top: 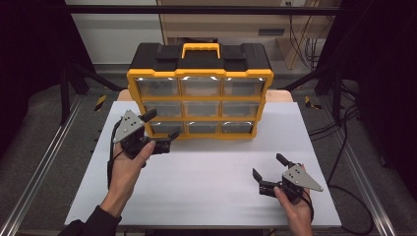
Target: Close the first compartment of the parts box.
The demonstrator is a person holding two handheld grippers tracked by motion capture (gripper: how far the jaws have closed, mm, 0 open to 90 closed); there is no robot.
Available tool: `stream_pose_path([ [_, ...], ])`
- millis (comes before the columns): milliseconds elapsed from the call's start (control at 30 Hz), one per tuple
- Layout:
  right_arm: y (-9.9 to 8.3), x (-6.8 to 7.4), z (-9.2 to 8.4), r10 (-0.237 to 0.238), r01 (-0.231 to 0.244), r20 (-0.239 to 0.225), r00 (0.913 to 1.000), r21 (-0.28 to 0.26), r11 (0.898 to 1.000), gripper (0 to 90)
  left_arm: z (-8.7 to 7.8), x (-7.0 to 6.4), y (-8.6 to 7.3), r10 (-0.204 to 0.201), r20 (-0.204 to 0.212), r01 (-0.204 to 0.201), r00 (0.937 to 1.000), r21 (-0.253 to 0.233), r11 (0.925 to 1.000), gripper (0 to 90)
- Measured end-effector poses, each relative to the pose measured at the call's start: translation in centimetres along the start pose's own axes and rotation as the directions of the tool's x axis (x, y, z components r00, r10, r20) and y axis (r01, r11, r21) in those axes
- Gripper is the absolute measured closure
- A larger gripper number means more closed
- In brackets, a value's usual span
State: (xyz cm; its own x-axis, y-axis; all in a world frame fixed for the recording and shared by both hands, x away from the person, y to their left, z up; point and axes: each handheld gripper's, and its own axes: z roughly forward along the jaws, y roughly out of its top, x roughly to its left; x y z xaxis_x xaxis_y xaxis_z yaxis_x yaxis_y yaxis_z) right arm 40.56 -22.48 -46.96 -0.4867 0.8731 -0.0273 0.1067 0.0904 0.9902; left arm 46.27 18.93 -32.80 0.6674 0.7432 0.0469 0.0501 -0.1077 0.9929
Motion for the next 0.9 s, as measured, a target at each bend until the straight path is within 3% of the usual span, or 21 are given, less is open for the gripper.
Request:
stream_pose_path([
  [400,0.0,-0.5,-0.5,0.009,-0.009,0.010,0.9999,-0.010,1.000,2.7,-1.2,0.4,-0.3,0.001,-0.025,-0.001,0.9997,0.004,1.0000,3.0],
  [633,0.1,-0.5,-0.7,0.007,-0.007,0.011,0.9999,-0.009,1.000,2.8,-1.9,0.9,-0.3,-0.003,-0.039,0.002,0.9992,-0.018,0.9998,2.7],
  [900,0.3,-0.5,-1.0,0.011,-0.011,-0.003,0.9999,-0.006,1.000,3.5,-2.7,0.8,-1.1,-0.008,-0.031,0.008,0.9995,-0.021,0.9997,2.7],
])
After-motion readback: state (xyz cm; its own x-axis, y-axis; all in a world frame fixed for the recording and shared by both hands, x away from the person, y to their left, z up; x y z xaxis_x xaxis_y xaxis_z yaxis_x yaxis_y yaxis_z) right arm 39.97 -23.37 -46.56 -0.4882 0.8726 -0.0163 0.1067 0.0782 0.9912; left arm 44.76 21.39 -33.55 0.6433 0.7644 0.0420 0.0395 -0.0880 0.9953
